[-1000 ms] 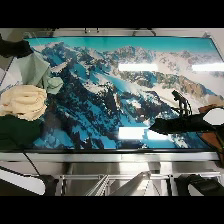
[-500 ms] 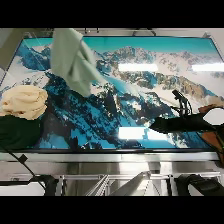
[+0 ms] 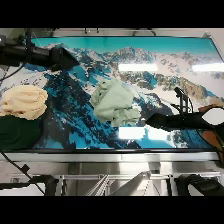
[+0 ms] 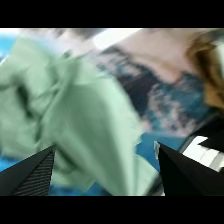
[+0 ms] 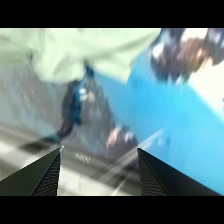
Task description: Fold the shirts.
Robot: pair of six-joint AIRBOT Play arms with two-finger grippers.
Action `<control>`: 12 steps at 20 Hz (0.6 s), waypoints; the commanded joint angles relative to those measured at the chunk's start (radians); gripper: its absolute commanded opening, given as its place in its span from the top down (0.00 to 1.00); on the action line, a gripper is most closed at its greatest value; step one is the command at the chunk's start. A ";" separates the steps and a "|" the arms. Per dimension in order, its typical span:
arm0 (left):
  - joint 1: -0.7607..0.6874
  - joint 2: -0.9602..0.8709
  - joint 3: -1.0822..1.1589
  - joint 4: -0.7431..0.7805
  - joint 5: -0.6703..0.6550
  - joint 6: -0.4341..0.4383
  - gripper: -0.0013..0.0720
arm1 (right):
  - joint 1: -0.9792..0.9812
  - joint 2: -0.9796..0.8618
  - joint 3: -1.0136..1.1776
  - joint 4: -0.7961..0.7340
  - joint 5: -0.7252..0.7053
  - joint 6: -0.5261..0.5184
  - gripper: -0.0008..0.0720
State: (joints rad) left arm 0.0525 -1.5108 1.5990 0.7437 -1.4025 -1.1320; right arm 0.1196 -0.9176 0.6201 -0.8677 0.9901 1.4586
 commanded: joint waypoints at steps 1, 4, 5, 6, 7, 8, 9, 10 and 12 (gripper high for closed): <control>0.057 0.002 -0.176 0.168 0.011 -0.059 0.01 | 0.001 -0.083 0.000 0.057 -0.132 -0.070 0.28; 0.058 -0.012 -0.343 0.105 0.105 -0.016 0.01 | 0.001 -0.229 0.000 0.243 -0.206 -0.235 0.28; 0.045 -0.033 -0.372 0.068 0.116 0.014 0.01 | 0.001 -0.288 0.001 0.343 -0.217 -0.321 0.28; 0.023 -0.063 -0.394 0.026 0.121 0.032 0.01 | 0.002 -0.344 0.006 0.431 -0.215 -0.402 0.28; -0.003 -0.096 -0.405 -0.018 0.121 0.047 0.01 | 0.009 -0.404 0.016 0.510 -0.216 -0.466 0.28; -0.035 -0.138 -0.408 -0.067 0.113 0.061 0.03 | 0.017 -0.462 0.030 0.563 -0.212 -0.506 0.28; -0.075 -0.180 -0.401 -0.113 0.088 0.077 0.03 | 0.026 -0.508 0.047 0.592 -0.203 -0.527 0.31; -0.111 -0.216 -0.387 -0.147 0.050 0.097 0.03 | 0.034 -0.550 0.068 0.606 -0.186 -0.537 0.39; -0.193 -0.282 -0.331 -0.167 -0.034 0.107 0.03 | 0.057 -0.618 0.114 0.619 -0.170 -0.547 0.40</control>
State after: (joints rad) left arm -0.0460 -1.7027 1.2373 0.6582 -1.3476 -1.0634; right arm 0.1520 -1.4223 0.6846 -0.3508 0.8021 0.9939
